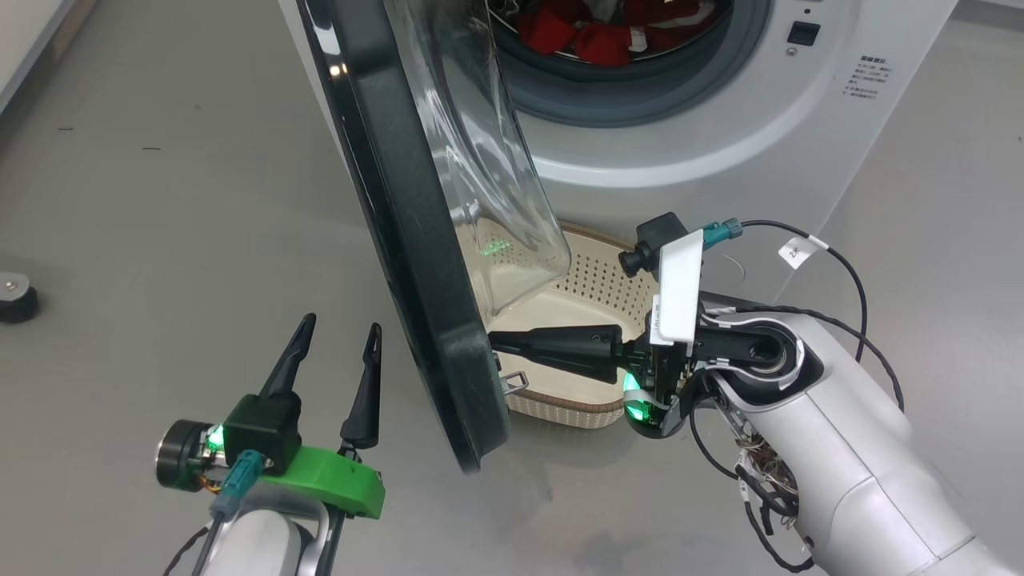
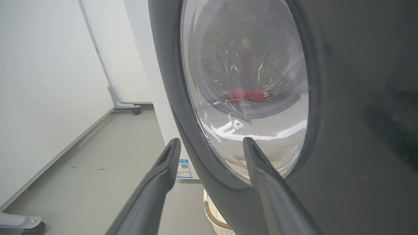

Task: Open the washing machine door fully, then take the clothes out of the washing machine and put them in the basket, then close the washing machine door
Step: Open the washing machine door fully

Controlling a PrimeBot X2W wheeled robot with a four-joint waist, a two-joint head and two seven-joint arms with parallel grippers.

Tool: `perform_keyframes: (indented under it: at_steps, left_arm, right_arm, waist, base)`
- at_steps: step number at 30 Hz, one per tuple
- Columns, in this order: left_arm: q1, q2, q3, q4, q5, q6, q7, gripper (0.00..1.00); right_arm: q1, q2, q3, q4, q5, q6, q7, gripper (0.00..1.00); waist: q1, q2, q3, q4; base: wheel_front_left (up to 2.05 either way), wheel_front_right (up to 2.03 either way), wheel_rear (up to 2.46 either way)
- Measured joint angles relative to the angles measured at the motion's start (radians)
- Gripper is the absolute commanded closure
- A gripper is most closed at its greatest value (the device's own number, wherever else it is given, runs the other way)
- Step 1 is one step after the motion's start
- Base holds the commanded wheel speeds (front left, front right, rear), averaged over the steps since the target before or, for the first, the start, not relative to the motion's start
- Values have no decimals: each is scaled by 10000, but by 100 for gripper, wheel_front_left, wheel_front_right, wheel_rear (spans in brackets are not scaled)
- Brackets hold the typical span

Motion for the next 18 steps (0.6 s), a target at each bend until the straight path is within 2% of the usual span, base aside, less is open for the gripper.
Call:
perform_keyframes:
  at_steps: [10,17,18]
  left_arm:
    - [14,0,38,-98,0,38,0,0]
    - [31,0,35,-136,0,71,0,0]
    - [36,0,36,-142,0,71,0,0]
  right_arm:
    - [349,25,-330,-2,117,6,-765,100]
    - [892,46,-1565,-194,407,52,-1933,100]
    - [1010,40,-1795,-307,456,52,-2184,96]
  waist:
    - [0,0,2,-24]
    - [0,0,-26,-77]
    - [0,0,-40,-74]
  base:
    - [0,0,0]
    - [0,0,0]
    - [0,0,0]
